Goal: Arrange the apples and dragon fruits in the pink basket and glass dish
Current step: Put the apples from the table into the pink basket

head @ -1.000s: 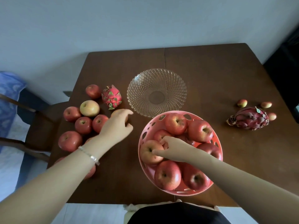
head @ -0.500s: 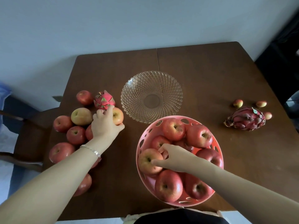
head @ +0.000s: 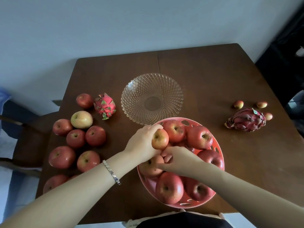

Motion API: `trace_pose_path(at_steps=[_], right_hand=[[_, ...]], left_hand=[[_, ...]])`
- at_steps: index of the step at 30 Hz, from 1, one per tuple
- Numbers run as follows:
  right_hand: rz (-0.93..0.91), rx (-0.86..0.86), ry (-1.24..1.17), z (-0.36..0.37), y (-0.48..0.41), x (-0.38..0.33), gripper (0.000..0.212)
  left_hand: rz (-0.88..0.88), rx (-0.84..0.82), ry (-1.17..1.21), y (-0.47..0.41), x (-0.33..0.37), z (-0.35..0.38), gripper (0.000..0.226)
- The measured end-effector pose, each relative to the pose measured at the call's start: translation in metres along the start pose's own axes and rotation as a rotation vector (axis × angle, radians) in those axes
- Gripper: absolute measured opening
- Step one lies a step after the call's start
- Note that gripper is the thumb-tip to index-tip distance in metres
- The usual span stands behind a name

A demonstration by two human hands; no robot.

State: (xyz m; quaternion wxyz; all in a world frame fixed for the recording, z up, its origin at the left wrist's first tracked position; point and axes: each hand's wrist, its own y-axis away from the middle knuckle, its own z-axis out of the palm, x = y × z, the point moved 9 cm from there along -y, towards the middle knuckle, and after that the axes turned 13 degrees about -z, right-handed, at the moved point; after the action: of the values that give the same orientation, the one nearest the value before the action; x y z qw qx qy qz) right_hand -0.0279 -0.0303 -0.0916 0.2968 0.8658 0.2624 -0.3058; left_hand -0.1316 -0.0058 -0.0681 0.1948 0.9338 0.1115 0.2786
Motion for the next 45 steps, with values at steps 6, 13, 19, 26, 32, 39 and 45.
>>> trace_pose_path(at_steps=[6,13,19,26,32,39,45], right_hand=[[-0.122,0.335,0.488,-0.079,-0.015,0.004,0.056],[0.026,0.129,0.58,-0.068,-0.037,0.029,0.083],[0.025,0.243,0.61,-0.062,-0.032,0.022,0.073],[0.095,0.213,0.552,-0.058,-0.035,0.029,0.083],[0.102,0.229,0.499,-0.067,-0.034,0.028,0.083],[0.051,0.341,0.51,-0.087,-0.022,0.014,0.081],[0.029,0.258,0.482,-0.079,-0.027,0.024,0.086]], left_hand=[[0.004,0.01,0.049,0.006,0.001,0.011,0.072],[-0.026,0.099,0.104,0.007,0.003,0.01,0.056],[-0.042,0.187,-0.028,0.011,0.01,0.013,0.06],[-0.072,0.231,-0.06,0.012,0.006,0.014,0.062],[-0.075,0.269,-0.019,0.014,0.005,0.011,0.059],[-0.027,0.305,-0.125,0.012,0.016,0.014,0.057],[0.002,0.336,-0.181,0.017,0.014,0.014,0.062]])
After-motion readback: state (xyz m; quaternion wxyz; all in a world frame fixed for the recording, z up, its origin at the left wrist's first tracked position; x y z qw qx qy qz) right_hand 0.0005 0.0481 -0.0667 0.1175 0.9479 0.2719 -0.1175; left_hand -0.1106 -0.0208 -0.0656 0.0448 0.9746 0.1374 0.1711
